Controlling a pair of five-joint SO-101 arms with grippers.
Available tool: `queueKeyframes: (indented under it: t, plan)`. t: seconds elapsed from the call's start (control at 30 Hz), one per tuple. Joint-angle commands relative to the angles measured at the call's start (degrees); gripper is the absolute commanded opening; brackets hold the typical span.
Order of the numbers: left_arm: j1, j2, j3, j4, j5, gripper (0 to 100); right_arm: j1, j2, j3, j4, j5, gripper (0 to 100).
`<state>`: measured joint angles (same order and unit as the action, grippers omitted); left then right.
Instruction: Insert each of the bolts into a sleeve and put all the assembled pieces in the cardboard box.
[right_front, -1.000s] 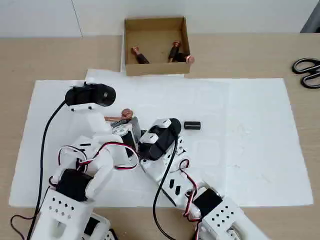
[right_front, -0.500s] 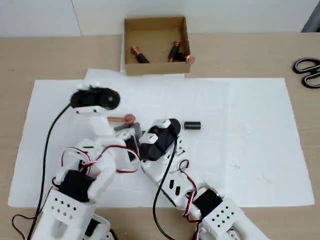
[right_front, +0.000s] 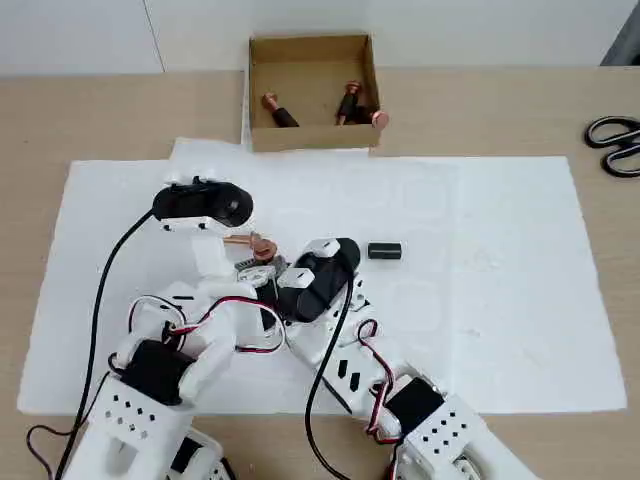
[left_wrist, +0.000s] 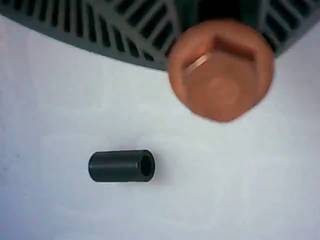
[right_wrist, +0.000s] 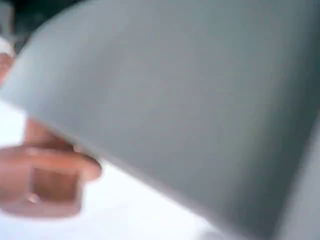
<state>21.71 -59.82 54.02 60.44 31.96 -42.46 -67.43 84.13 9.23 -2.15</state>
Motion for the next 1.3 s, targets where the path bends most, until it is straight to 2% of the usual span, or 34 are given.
queueKeyframes:
  t: [0.0, 0.13, 0.43, 0.53, 0.67, 0.73, 0.8, 0.9, 1.03, 1.27]
  plan:
    - [0.09, -0.62, -0.04, 0.26, -1.49, 11, 1.8, -1.45, -1.14, -1.89, 0.35, 0.4]
    - [0.09, -0.62, -1.54, 3.34, -0.26, 25, 1.8, -1.45, -1.14, -1.89, 0.35, 0.4]
    - [-4.92, -0.62, -12.09, 8.44, 0.09, 25, 1.8, -1.45, -1.05, -1.89, 0.35, 0.4]
    - [-9.76, -0.62, -17.89, 11.78, 0.0, 26, 1.89, -1.45, -0.88, -1.89, 0.35, 0.4]
    - [-21.27, -0.62, -23.78, 16.35, -1.14, 26, 1.98, -1.45, -0.88, -1.8, 0.35, 0.4]
    - [-27.6, -0.62, -24.48, 18.11, -8.44, 26, 3.3, -1.45, -0.88, -1.63, 0.26, 0.4]
    - [-32.88, -0.53, -24.31, 20.13, -20.04, 26, 5.58, -1.36, -0.97, -0.84, 0.18, 0.4]
    - [-36.66, -0.18, -24.22, 25.85, -28.4, 25, 7.6, -0.75, -5.1, 9.27, 0.09, 0.4]
    - [-37.45, -0.18, -23.96, 32.18, -33.05, 25, 11.47, 2.15, -18.46, 27.12, 0.26, 0.4]
    - [-37.71, -0.53, -19.38, 31.03, -33.32, 25, 18.42, 17.19, -40.53, 30.02, 0.53, 0.4]
